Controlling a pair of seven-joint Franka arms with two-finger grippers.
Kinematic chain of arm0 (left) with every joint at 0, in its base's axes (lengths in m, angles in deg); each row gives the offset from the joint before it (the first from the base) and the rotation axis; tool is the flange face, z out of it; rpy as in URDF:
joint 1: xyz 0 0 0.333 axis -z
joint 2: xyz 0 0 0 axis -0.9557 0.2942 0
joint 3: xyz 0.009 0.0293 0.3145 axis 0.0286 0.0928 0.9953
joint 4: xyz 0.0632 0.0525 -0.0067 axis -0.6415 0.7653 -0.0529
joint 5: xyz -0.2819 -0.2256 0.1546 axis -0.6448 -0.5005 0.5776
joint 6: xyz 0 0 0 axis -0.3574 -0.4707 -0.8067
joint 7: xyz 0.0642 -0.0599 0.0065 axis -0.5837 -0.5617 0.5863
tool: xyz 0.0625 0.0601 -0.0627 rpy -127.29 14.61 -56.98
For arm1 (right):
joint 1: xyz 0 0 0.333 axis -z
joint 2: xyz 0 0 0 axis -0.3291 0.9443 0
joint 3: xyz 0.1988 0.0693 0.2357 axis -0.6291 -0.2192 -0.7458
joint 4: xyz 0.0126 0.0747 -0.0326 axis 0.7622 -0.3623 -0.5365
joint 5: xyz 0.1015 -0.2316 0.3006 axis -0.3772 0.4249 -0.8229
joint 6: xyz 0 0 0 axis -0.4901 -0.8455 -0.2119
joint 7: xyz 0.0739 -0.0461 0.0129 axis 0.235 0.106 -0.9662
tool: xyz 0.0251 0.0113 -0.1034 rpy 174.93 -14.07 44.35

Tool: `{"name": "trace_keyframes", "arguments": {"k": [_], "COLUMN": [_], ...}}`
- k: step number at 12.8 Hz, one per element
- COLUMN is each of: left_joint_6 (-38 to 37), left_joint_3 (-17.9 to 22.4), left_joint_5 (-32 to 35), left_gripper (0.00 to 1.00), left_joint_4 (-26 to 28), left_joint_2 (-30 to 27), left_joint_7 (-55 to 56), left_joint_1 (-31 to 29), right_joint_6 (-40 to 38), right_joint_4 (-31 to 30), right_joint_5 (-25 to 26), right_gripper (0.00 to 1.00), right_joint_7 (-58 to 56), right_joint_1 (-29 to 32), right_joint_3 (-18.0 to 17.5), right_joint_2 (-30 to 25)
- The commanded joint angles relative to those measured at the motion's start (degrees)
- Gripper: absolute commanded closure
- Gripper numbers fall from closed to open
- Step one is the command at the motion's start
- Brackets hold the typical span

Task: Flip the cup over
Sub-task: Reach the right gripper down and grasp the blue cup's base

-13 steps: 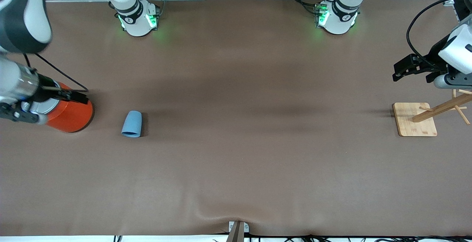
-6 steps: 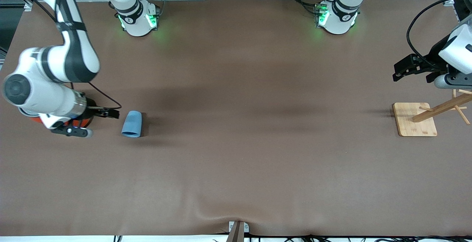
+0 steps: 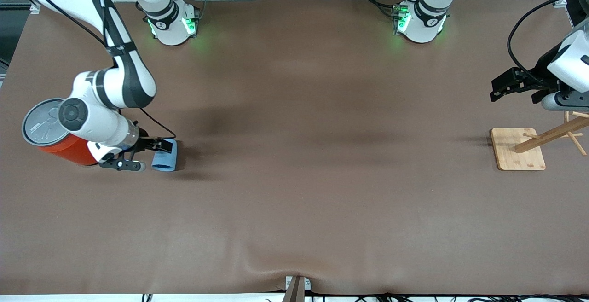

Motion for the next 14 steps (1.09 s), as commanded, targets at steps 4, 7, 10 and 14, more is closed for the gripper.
{"name": "trace_keyframes", "arguments": {"k": [4,7,10,14], "left_joint_6": [0.17,0.17,0.17,0.17], "left_joint_3": [0.02,0.02,0.11,0.37], "left_joint_5": [-0.15,-0.15,-0.15,-0.24], "left_gripper": [0.00,0.00,0.00,0.00], "left_joint_4": [-0.43,-0.43,-0.43,-0.34], "left_joint_2": [0.11,0.11,0.11,0.20], "left_joint_7": [-0.53,-0.62,-0.62,-0.70], "left_joint_1": [-0.29,-0.29,-0.29,-0.29], "right_joint_6": [5.12,8.80,11.79,12.68], "right_joint_4": [-2.00,-4.20,-5.61,-5.44], "right_joint_5": [-0.43,-0.34,-0.34,-0.17], "right_gripper": [0.00,0.00,0.00,0.34], "right_joint_7": [-9.06,-9.06,-9.15,-9.49], "right_joint_1": [0.88,0.88,0.88,0.62], "right_joint_3": [0.19,0.19,0.19,0.19], "right_joint_2": [2.60,3.31,4.36,5.51]}}
